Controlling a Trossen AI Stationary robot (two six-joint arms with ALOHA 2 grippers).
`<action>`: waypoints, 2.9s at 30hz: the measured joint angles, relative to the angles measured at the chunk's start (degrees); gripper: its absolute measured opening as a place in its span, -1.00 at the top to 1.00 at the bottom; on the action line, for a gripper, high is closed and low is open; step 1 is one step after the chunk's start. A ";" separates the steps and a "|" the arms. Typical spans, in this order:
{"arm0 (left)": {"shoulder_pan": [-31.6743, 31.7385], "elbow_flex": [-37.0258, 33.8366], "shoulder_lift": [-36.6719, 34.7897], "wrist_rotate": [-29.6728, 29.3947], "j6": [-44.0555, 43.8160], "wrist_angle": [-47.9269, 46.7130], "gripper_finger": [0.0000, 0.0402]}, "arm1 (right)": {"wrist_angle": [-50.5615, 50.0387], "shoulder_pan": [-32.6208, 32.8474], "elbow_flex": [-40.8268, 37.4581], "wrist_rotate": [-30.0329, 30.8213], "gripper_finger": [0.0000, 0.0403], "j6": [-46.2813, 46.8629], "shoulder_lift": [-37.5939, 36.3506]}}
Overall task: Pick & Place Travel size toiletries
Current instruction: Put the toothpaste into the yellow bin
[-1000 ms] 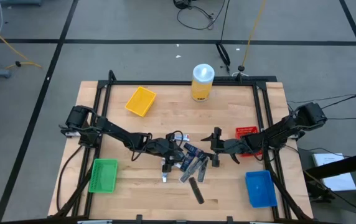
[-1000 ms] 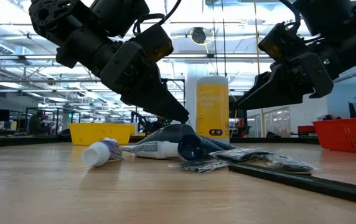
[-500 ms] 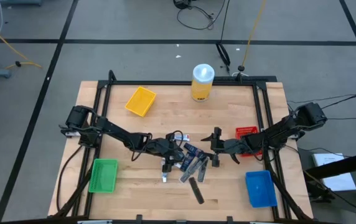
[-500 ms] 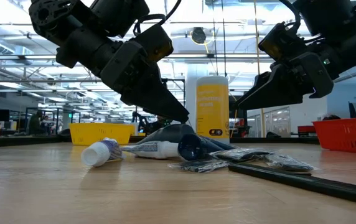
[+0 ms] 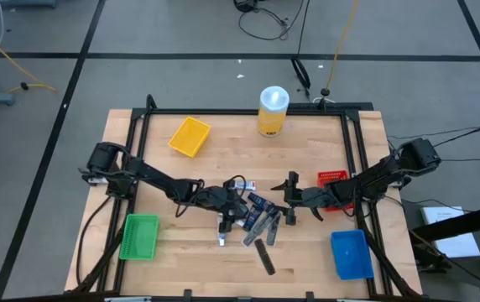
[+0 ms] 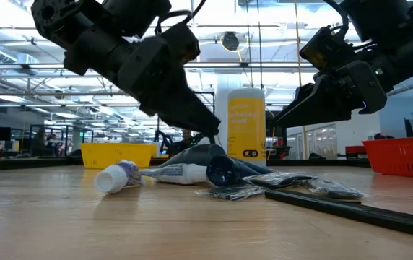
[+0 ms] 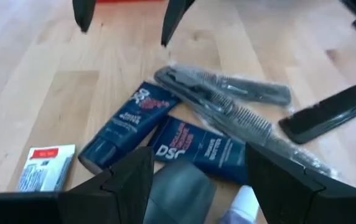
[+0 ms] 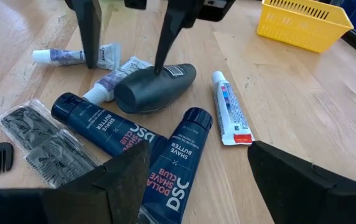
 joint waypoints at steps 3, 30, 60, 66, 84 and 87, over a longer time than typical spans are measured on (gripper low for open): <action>0.00 0.07 -1.07 -0.59 -0.25 -1.03 -0.22 | 0.00 -0.02 0.00 0.00 -0.30 0.00 0.00; 4.48 0.14 -13.84 -10.46 -7.18 -25.66 -0.22 | 1.06 -0.52 -0.04 -1.03 -0.30 17.35 0.00; 12.89 0.15 6.33 -2.21 -5.39 -4.55 -0.21 | 5.18 5.53 0.00 -7.32 -0.30 4.80 0.00; 13.65 0.17 5.93 -1.43 -5.62 -4.97 0.11 | 4.93 5.53 0.00 -7.32 -0.30 4.90 0.00; 17.71 0.20 -23.24 -24.98 -17.90 -39.56 0.75 | 4.74 5.53 0.00 -7.23 -0.30 5.35 0.02; 23.20 0.07 -26.97 -26.53 -20.14 -48.12 0.78 | 4.73 5.53 0.00 -7.19 -0.30 5.97 0.02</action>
